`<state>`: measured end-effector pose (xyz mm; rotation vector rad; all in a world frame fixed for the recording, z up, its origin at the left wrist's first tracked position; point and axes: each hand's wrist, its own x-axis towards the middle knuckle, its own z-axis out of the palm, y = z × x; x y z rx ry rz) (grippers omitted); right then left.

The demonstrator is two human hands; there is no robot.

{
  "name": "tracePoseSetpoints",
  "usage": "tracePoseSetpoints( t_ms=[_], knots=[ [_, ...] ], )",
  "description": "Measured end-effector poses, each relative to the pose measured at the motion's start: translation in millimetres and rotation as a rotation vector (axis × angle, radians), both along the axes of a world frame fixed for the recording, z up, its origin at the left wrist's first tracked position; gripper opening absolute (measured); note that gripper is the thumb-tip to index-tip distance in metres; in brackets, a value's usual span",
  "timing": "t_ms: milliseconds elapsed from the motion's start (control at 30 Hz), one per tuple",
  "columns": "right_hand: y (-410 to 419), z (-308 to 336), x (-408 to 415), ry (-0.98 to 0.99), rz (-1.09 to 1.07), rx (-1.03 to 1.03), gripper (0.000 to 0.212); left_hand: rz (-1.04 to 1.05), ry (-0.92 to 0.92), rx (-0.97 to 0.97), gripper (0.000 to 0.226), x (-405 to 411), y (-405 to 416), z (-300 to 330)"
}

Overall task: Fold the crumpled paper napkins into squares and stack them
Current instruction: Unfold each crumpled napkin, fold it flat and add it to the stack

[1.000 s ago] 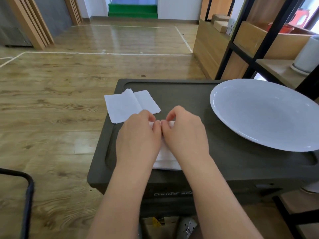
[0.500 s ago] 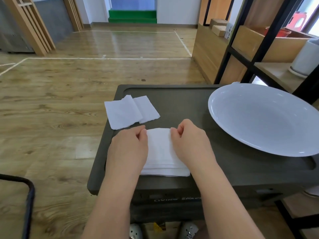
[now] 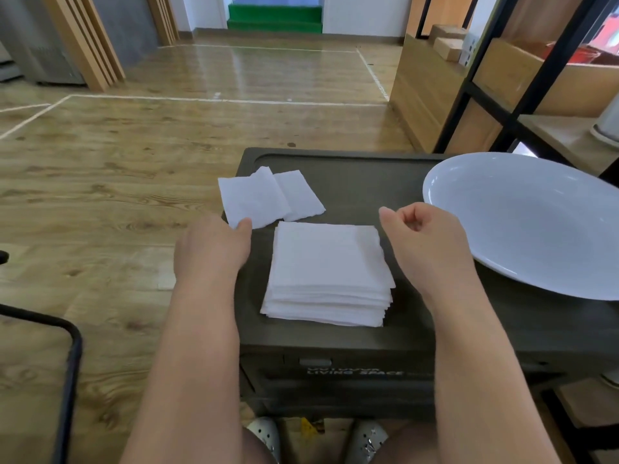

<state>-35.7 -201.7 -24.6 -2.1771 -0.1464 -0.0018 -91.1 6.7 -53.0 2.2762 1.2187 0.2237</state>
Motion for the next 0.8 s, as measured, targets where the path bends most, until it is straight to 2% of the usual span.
tracePoseSetpoints(
  t_ms=[100,200,300,433,567,633,700,733,800],
  knots=[
    [0,0,-1,0.006,0.005,0.004,0.027,0.02,-0.066,0.032,0.029,-2,1,1],
    [3,0,-4,0.017,0.025,0.035,0.029,0.059,-0.219,0.054,0.017,-7,-3,5],
    [6,-1,-5,0.026,0.038,0.058,0.03,0.094,-0.34,0.102,0.022,-10,-6,9],
    [7,1,-7,0.008,0.046,0.078,0.028,0.052,-0.487,0.1,0.018,-9,-8,15],
    [15,9,-17,-0.066,0.172,0.122,0.009,-0.043,-0.746,-0.199,0.007,-12,-26,38],
    [22,14,-25,-0.14,0.302,0.077,0.034,-0.108,-0.89,-0.441,0.012,-14,-40,55],
    [29,16,-29,-0.207,0.365,0.067,0.054,-0.193,-0.971,-0.564,0.015,-18,-51,67],
    [31,16,-30,-0.233,0.369,0.077,0.058,-0.233,-0.986,-0.593,0.015,-19,-55,71],
    [32,16,-28,-0.259,0.328,0.136,0.051,-0.305,-1.009,-0.667,0.014,-22,-62,76]
  ],
)
